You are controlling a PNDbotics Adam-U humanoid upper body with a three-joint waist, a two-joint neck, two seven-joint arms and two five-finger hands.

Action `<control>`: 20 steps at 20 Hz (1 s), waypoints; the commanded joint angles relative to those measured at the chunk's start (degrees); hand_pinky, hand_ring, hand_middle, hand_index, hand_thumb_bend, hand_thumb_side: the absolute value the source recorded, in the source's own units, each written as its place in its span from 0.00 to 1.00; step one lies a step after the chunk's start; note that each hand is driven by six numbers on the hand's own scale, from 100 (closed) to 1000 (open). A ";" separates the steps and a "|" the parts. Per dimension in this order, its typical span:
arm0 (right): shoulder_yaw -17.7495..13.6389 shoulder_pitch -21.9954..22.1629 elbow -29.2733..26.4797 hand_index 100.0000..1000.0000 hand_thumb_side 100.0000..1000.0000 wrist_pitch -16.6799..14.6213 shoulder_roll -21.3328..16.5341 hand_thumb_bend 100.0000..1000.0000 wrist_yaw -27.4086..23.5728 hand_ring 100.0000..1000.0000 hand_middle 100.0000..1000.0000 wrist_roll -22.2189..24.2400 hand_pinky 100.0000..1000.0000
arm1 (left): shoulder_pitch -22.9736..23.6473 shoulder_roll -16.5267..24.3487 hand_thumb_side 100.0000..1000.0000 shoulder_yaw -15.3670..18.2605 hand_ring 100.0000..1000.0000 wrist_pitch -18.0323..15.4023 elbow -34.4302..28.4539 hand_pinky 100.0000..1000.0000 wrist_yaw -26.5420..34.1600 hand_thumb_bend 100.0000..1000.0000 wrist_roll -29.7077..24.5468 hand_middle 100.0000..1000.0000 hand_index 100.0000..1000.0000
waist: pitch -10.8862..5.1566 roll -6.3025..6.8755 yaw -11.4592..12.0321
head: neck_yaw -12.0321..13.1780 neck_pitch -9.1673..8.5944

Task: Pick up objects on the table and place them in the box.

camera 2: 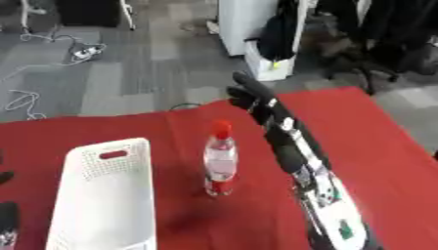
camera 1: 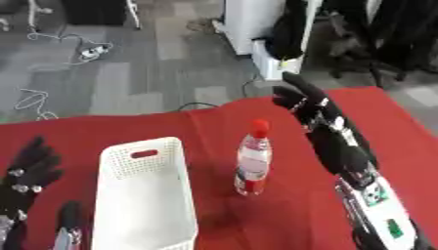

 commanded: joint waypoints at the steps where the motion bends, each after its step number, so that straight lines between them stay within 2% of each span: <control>1: -0.20 -1.55 0.95 1.00 0.77 -0.61 -2.51 0.67 -1.22 0.93 1.00 1.22 0.91 | -0.27 0.32 0.56 -0.10 1.00 -0.15 -0.75 0.82 0.77 0.00 -0.36 1.00 0.89 | -1.39 -0.05 0.15 | -0.43 -0.81; 3: 0.54 -2.12 2.50 1.00 0.64 0.03 -2.86 0.72 -3.00 0.93 1.00 3.76 0.91 | -0.21 0.27 0.56 -0.18 1.00 -0.18 -0.88 0.82 0.87 0.00 -0.53 1.00 0.89 | -1.36 0.03 0.37 | -0.53 -0.93; 5: 1.25 -2.70 4.22 1.00 0.55 2.46 -2.92 0.75 -6.65 0.95 1.00 9.22 0.93 | -0.12 0.22 0.56 -0.22 1.00 -0.17 -1.02 0.82 0.97 0.00 -0.70 1.00 0.89 | -1.31 0.12 0.54 | -0.58 -0.99; 9: 0.45 -3.62 8.08 1.00 0.37 9.47 -3.07 0.74 -14.71 0.97 1.00 20.71 0.96 | 0.06 0.08 0.56 -0.26 1.00 -0.11 -1.14 0.81 1.09 0.00 -1.12 1.00 0.89 | -1.13 0.25 0.83 | -0.49 -1.16; 11: -0.01 -4.10 9.80 1.00 0.32 12.77 -3.26 0.72 -17.36 0.98 1.00 24.78 0.96 | 0.17 0.00 0.56 -0.29 1.00 -0.09 -1.17 0.81 1.13 0.00 -1.28 1.00 0.89 | -1.04 0.34 0.95 | -0.47 -1.22; 16: -0.18 -5.31 11.66 1.00 0.37 19.07 -3.50 0.67 -22.51 0.98 1.00 26.46 0.98 | 0.41 -0.19 0.56 -0.33 1.00 -0.09 -1.23 0.81 1.18 0.00 -1.56 1.00 0.88 | -0.82 0.55 1.23 | -0.75 -1.38; 20: -0.20 -6.33 11.98 1.00 0.39 21.31 -4.49 0.67 -24.87 0.98 1.00 26.51 0.98 | 0.61 -0.30 0.56 -0.35 1.00 -0.08 -1.30 0.81 1.18 0.00 -1.72 1.00 0.88 | -0.62 0.76 1.49 | -1.05 -1.61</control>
